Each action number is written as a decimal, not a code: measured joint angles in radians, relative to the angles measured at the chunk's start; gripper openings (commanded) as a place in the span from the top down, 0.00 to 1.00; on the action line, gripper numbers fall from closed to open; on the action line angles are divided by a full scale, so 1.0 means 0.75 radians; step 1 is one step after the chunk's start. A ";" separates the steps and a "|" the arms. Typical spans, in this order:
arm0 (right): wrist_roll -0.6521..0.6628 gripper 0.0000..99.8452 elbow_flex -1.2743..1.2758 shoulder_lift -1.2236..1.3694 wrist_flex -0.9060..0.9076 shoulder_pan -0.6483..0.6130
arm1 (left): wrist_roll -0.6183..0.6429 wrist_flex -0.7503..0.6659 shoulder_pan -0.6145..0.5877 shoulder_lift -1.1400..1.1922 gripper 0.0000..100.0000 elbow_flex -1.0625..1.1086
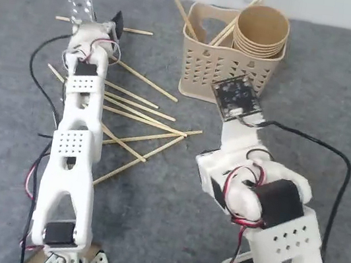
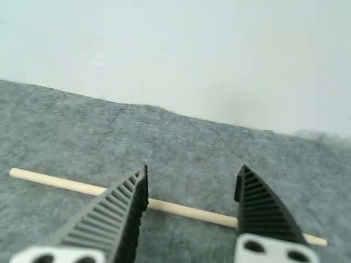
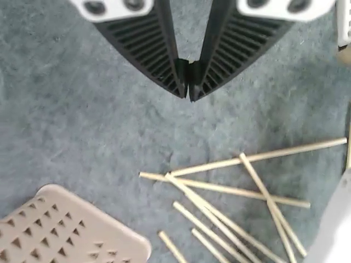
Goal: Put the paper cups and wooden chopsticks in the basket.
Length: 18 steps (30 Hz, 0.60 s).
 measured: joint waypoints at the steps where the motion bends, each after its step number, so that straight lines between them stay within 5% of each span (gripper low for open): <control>1: 0.000 0.99 0.002 0.000 -0.002 -0.006 | 0.000 -0.018 0.002 0.000 0.76 0.033; 7: 0.000 0.99 0.002 0.000 -0.002 -0.061 | -0.145 0.049 0.012 0.000 0.92 0.131; 9: 0.000 0.99 0.002 0.000 -0.002 -0.070 | -0.209 0.162 0.033 -0.014 0.99 0.119; 18: 0.000 0.99 0.002 0.000 -0.002 -0.070 | -0.262 0.876 0.037 -0.137 0.99 -0.068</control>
